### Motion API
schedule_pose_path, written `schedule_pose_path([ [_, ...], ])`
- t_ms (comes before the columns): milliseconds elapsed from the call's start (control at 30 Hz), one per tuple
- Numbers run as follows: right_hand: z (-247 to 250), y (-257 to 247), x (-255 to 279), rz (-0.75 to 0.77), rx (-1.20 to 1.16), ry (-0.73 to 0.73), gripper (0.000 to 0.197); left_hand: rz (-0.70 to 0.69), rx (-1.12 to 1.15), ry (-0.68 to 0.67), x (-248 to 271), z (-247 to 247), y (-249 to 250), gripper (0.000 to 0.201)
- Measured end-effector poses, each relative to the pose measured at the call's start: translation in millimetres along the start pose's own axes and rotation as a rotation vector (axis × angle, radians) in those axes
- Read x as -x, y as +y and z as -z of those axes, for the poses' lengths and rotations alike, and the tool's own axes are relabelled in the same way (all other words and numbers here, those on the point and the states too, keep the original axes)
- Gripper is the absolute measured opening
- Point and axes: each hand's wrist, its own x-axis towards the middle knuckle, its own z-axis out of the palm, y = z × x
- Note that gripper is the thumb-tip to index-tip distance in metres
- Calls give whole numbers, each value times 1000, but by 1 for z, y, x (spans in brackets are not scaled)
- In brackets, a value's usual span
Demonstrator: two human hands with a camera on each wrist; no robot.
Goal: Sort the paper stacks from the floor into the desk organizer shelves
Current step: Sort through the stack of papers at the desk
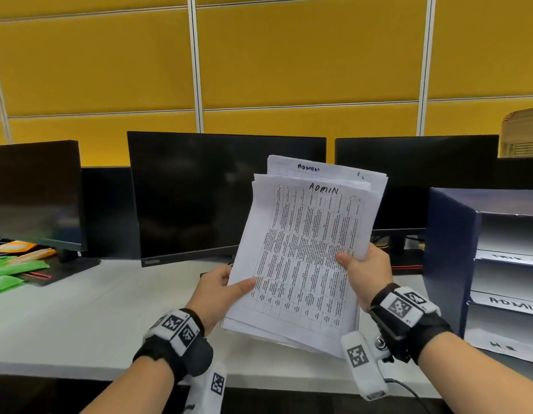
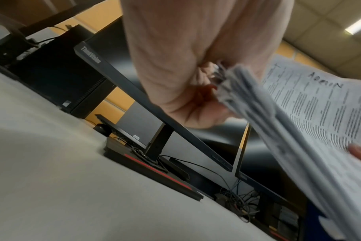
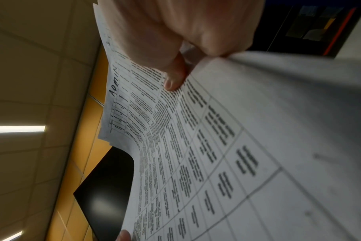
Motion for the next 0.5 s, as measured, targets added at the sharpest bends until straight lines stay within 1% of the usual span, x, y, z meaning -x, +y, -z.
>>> schedule_pose_path([
  [100, 1, 0, -3, 2, -16, 1, 34, -21, -87, 15, -1, 0, 1, 22],
  [200, 3, 0, -4, 4, -33, -24, 33, -9, -149, -56, 0, 2, 2, 17],
  [300, 11, -1, -6, -33, -93, -108, 36, -18, -195, -96, 0, 8, 5, 23],
  [367, 16, -2, -9, -41, -103, -176, 35, -57, -145, -117, -1, 12, 15, 28],
  [433, 18, -4, -10, -21, -41, -247, 30, -126, -67, -96, -1, 12, 33, 23],
  [500, 14, -10, -5, 9, 3, -282, 30, -216, -21, -4, -3, 6, 52, 14],
])
